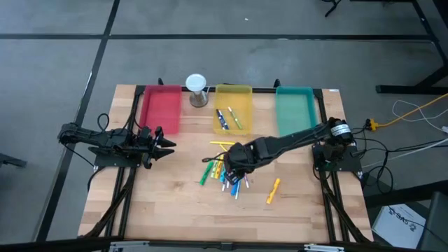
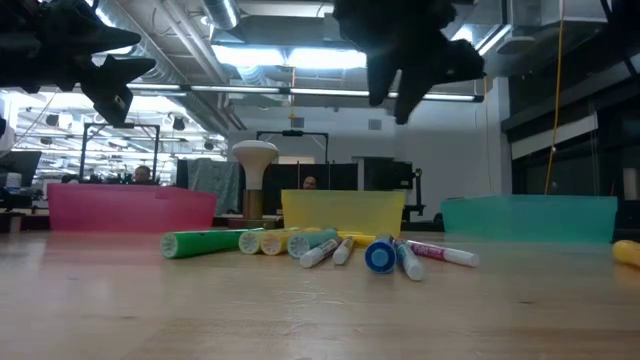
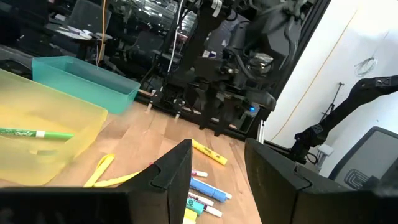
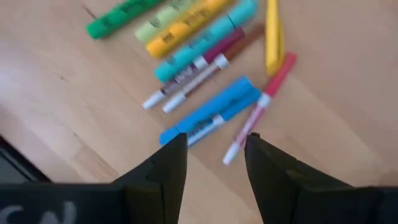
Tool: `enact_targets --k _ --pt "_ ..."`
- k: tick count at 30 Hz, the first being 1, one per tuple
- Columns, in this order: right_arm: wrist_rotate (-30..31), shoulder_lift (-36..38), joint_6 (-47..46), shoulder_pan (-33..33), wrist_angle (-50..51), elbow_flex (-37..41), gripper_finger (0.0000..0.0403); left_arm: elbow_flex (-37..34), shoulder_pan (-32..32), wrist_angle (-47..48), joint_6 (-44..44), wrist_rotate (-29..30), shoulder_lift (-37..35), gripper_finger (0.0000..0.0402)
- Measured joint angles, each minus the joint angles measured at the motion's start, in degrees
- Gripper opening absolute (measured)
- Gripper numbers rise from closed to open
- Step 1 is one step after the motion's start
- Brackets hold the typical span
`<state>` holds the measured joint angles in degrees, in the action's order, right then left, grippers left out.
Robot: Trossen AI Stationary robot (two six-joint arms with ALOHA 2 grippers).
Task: Pick & Place Markers
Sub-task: Put the pink marker into the yellow bin
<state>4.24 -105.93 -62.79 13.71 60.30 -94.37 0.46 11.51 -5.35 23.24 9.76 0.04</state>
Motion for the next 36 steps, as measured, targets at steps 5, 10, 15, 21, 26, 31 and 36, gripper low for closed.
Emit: enact_targets --k 5,10,15,21,26,31,36 --pt "0.0 -1.3 -5.0 0.4 3.6 0.0 0.0158 0.0 0.0 0.0 0.0 0.0 0.0 0.0143" --pt "-0.2 -3.1 -6.4 0.4 5.1 0.1 0.0158 0.0 0.0 0.0 0.0 0.0 0.0 0.0143" --pt "-2.0 -5.6 -7.4 0.0 5.2 0.1 0.0158 0.0 0.0 0.0 0.0 0.0 0.0 0.0143" --pt "-2.9 -8.3 -7.5 -0.6 5.3 0.1 0.0158 0.0 0.0 0.0 0.0 0.0 0.0 0.0143" --pt "-2.9 -10.0 -7.3 -1.7 5.2 0.1 0.0158 0.0 0.0 0.0 0.0 0.0 0.0 0.0143" --pt "-2.8 -10.9 -5.7 -2.4 5.2 0.1 0.0158 0.0 0.0 0.0 0.0 0.0 0.0 0.0143" --pt "-2.9 -12.5 -5.7 -2.4 4.9 0.1 0.0158 0.0 0.0 0.0 0.0 0.0 0.0 0.0143"
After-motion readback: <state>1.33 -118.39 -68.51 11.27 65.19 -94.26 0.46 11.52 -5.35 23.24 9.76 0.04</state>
